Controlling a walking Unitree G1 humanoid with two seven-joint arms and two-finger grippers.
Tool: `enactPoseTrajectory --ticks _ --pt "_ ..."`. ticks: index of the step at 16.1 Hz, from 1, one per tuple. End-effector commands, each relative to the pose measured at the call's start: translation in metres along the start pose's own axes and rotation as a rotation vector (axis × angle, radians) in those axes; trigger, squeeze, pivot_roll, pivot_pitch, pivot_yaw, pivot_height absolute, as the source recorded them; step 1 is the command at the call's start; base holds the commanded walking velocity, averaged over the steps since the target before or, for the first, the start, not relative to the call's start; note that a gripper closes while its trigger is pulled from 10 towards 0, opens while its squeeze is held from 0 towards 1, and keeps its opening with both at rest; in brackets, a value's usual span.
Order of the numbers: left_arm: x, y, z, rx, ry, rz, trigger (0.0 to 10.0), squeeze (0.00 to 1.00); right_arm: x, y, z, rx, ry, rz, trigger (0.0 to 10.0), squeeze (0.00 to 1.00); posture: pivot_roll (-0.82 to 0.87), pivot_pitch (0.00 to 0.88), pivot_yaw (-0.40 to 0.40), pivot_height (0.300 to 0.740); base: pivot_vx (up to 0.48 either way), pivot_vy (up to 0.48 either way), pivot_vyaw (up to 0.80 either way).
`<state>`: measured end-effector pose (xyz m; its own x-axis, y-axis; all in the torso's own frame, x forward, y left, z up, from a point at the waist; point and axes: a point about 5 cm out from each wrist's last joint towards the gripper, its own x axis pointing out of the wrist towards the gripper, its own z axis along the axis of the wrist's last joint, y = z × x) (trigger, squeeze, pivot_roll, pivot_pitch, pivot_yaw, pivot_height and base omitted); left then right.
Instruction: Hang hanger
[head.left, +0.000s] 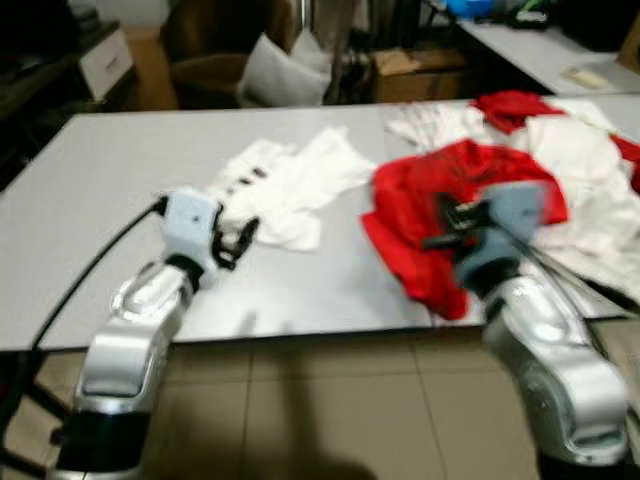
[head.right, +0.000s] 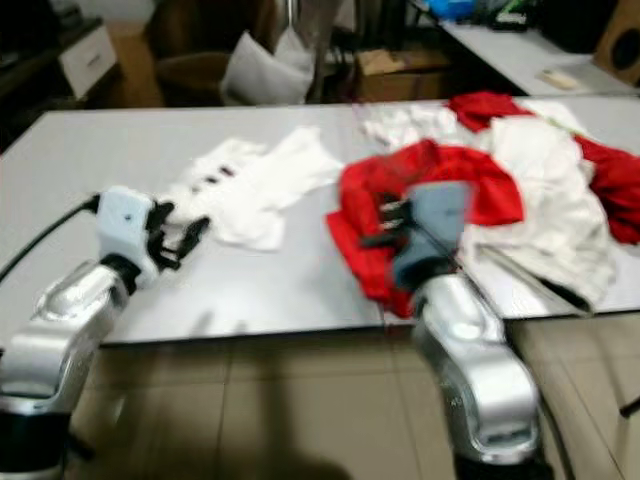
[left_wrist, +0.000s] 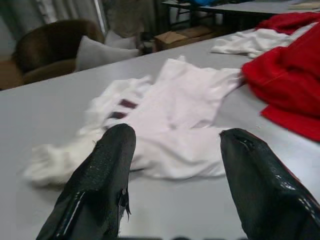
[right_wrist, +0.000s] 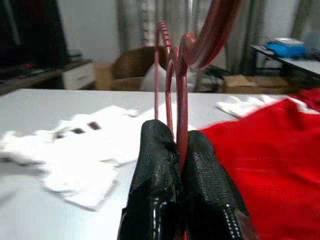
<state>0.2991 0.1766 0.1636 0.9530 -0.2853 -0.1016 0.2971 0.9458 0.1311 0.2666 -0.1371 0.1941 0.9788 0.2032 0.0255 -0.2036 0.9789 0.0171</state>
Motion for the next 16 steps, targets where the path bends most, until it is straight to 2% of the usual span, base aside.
enactPoseTrajectory --ticks 1,5,7,9,12,16 --pt "0.001 -0.004 0.0 -0.005 -0.005 -0.006 10.0 0.0 -0.003 -0.01 -0.008 -0.023 0.027 -0.048 10.0 0.0 -0.03 0.0 0.051 0.74 0.0 0.39 0.0" --pt "-0.001 -0.008 -0.005 -0.031 -0.009 -0.027 10.0 0.0 -0.006 -0.016 -0.019 0.035 0.063 -0.074 10.0 0.0 -0.03 0.0 0.044 0.74 0.0 0.0 -0.68" --pt "-0.001 -0.009 -0.007 -0.017 -0.008 -0.032 10.0 0.0 -0.009 -0.021 -0.025 0.066 0.063 -0.11 10.0 0.0 -0.03 0.0 0.043 0.74 0.0 0.0 -0.61" --pt "-0.001 -0.006 -0.011 -0.007 0.012 -0.015 10.0 0.0 -0.01 -0.024 -0.029 0.077 0.075 -0.118 10.0 0.0 -0.03 0.0 0.042 0.74 0.0 0.0 0.0" --pt "-0.002 -0.002 -0.01 -0.034 -0.005 -0.009 10.0 0.0 -0.011 -0.024 -0.033 0.115 0.08 -0.1 10.0 0.0 -0.03 0.0 0.038 0.74 0.0 0.0 0.0" --pt "-0.004 0.0 -0.012 -0.045 -0.006 0.004 10.0 0.0 -0.011 -0.019 -0.032 0.074 0.048 -0.054 10.0 0.0 -0.02 0.0 0.027 0.74 0.21 0.0 0.0"
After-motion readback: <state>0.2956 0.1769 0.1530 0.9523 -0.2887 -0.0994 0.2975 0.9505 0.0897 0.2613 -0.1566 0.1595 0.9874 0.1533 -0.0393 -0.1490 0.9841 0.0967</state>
